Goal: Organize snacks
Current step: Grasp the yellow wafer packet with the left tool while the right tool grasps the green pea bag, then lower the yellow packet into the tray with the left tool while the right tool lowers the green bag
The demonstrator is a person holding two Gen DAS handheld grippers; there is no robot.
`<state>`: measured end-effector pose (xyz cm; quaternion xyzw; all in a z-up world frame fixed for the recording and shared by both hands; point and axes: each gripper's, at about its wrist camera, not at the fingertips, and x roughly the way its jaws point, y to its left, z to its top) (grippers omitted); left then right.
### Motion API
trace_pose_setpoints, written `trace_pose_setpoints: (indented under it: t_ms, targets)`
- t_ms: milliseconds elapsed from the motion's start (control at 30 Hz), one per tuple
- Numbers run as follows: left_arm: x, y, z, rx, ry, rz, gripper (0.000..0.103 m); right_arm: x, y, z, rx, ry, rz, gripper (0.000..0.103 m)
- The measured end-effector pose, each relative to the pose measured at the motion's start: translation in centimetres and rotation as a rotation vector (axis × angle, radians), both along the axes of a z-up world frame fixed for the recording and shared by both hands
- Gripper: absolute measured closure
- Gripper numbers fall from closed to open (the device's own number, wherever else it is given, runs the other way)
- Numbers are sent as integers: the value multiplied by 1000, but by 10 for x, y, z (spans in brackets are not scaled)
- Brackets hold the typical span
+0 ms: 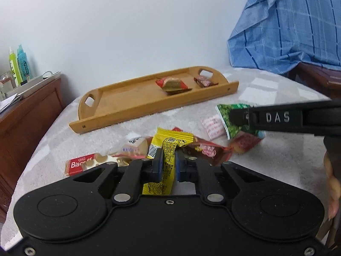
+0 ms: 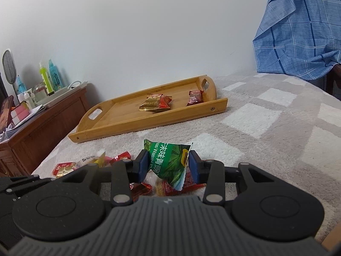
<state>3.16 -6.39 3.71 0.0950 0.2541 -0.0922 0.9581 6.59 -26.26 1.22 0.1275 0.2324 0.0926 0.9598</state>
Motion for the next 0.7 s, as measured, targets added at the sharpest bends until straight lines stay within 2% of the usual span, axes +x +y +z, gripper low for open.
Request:
trace_pose_setpoints:
  t_ms: [233,500,700]
  targets:
    - [2,8,16,-57,-8,6,92,0,-2,0,13,-1,-4,59]
    - [13,16,46,-131,-44,2,93,10,-6,5,33,-11,15,60]
    - [32,20,67,-136,-86,12,93,31,-13,20,44,-48,9,60]
